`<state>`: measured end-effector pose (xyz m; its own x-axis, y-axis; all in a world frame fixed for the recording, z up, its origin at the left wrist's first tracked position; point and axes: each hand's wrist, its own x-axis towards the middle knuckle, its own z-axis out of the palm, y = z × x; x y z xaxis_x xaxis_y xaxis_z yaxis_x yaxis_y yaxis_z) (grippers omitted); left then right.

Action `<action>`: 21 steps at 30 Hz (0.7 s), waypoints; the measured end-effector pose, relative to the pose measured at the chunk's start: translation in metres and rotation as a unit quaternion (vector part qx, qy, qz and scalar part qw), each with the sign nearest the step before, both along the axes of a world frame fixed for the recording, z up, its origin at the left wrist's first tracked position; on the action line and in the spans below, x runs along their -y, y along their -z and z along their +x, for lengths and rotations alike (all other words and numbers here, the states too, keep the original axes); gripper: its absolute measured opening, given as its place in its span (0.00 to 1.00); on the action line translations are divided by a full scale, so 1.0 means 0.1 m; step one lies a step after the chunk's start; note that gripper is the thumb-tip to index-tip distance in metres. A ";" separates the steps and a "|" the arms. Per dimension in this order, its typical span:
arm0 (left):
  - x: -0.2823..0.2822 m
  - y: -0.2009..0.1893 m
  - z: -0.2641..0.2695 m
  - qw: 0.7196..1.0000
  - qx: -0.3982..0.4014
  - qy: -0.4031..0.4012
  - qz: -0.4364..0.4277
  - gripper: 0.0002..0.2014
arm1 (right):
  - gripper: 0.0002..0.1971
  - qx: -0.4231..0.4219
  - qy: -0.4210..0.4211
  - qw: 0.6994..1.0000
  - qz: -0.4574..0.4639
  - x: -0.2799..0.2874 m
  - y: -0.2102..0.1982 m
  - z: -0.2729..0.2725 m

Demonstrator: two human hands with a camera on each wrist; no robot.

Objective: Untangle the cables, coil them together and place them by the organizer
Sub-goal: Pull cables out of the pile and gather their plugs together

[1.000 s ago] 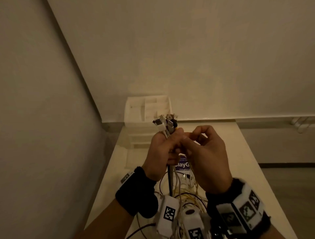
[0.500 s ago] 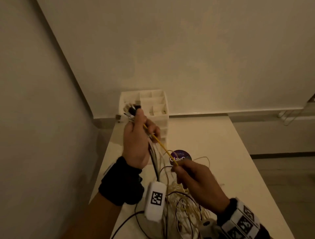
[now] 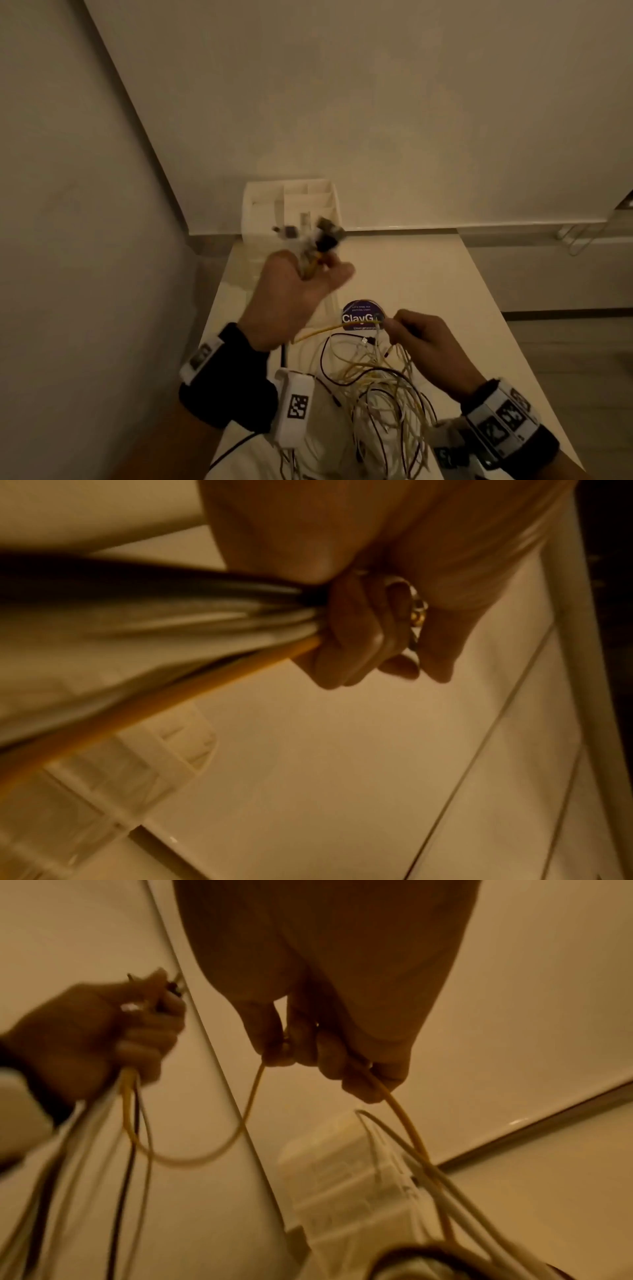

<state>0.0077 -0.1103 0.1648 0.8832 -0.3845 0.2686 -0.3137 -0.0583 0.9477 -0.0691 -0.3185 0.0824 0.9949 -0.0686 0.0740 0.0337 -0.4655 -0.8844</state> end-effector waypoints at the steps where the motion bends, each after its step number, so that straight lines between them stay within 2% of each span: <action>1: 0.09 0.06 -0.04 0.999 0.014 0.010 0.039 0.08 | 0.18 -0.002 -0.010 1.000 0.019 -0.01 -0.10 0.02; 4: 0.32 0.20 -0.14 0.995 0.002 0.039 0.093 0.04 | 0.18 -0.003 -0.033 0.996 0.082 -0.02 -0.39 0.06; 6: 0.40 0.25 -0.17 0.993 0.008 0.048 0.112 0.05 | 0.16 0.002 -0.050 0.993 0.109 -0.01 -0.56 0.06; 10: 0.44 0.23 -0.17 0.988 0.071 0.039 0.133 0.10 | 0.16 0.008 -0.048 0.994 0.099 0.01 -0.71 0.02; 13: 0.45 0.20 -0.20 0.978 0.147 -0.004 0.149 0.10 | 0.15 0.025 -0.052 0.994 0.092 0.02 -0.65 -0.02; 17: 0.39 0.11 -0.15 0.984 0.124 -0.090 0.088 0.13 | 0.14 0.040 -0.069 0.991 0.111 0.00 -0.42 -0.02; 21: 0.21 -0.06 -0.04 0.980 0.088 -0.176 0.007 0.15 | 0.13 0.036 -0.065 0.991 0.109 0.02 0.00 -0.02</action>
<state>0.0034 -0.1317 0.1705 0.9020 -0.0690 0.4262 -0.4309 -0.2044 0.8789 -0.0713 -0.3208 0.0823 0.9891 0.0377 0.1420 0.1469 -0.2520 -0.9565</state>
